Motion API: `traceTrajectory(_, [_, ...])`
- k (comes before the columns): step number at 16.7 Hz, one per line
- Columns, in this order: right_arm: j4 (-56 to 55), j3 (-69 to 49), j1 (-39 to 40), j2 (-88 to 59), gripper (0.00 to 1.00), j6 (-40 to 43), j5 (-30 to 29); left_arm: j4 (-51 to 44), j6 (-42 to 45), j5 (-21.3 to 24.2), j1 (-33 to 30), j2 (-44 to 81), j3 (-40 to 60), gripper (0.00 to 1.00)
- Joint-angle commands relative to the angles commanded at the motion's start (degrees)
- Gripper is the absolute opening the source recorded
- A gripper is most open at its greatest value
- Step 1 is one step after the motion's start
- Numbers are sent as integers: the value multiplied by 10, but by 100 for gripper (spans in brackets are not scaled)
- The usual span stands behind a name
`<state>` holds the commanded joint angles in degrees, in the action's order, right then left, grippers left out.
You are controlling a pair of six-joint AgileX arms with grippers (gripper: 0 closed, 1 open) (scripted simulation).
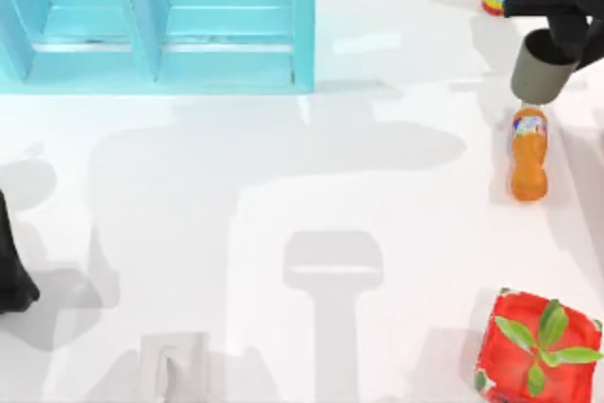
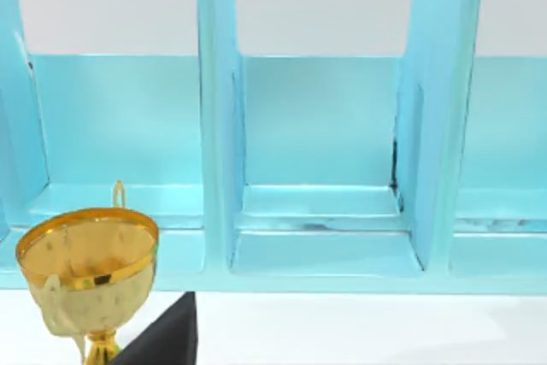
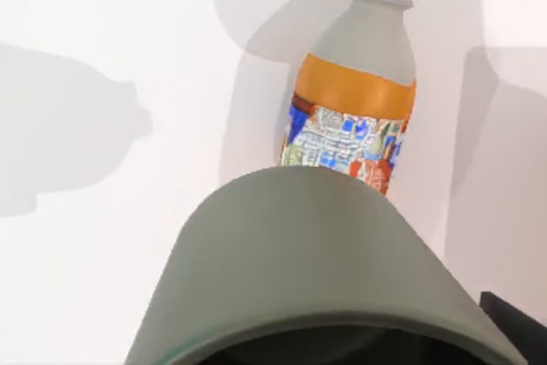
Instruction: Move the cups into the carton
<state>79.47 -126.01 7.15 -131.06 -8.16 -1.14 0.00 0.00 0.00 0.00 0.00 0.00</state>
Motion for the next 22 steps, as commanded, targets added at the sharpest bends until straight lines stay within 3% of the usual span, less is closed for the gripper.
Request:
traceTrajectory(4, [-11,70,-75,70,0,81,6,0,0,0,0,0,0,100])
traceTrajectory(10, [-26,224,-288,197,0,300,17,0,0,0,0,0,0,100])
traceTrajectory(13, [-33,289,-362,258,0,366,21,0,0,0,0,0,0,100])
traceTrajectory(22, [-59,330,-379,275,0,378,23,0,0,0,0,0,0,100])
